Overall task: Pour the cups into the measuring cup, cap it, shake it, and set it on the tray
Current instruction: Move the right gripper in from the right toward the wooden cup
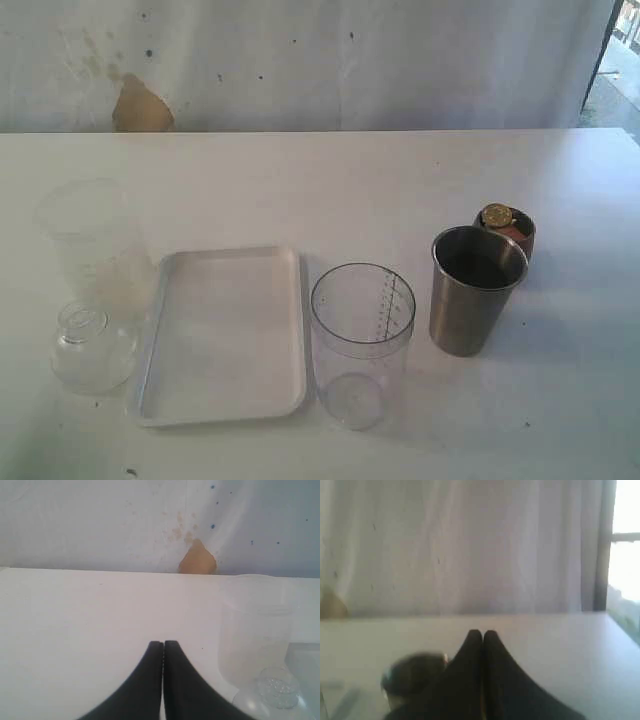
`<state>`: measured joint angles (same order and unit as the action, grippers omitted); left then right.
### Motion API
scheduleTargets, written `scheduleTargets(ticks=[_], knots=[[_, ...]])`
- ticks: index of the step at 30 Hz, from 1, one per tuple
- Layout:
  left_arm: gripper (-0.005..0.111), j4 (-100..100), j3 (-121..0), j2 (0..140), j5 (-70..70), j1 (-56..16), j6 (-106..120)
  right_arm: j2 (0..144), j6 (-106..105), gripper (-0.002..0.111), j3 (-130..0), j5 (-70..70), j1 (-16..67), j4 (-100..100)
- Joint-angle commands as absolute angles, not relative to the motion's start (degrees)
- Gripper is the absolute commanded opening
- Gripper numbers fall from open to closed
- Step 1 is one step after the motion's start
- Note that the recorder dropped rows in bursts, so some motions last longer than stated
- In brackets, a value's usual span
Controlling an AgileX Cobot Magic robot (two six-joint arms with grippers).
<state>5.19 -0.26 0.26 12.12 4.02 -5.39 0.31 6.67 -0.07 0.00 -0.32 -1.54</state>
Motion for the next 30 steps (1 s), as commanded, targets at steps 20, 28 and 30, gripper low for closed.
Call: scheduleTargets(ticks=[20,28,30], knots=[[0.001,5.2,0.0,0.0,11.6,3.9,-5.5,53.9,5.2,0.085,-1.4,-41.8,-0.6,3.4],[0.001,5.2,0.0,0.0,11.6,3.9,-5.5,70.8,-2.6,0.085,-5.3,-46.1,-0.6,3.2],[0.001,5.2,0.0,0.0,11.6,3.9,-5.5,74.1,-6.9,0.085,-6.0,-49.8,-0.6,3.2]])
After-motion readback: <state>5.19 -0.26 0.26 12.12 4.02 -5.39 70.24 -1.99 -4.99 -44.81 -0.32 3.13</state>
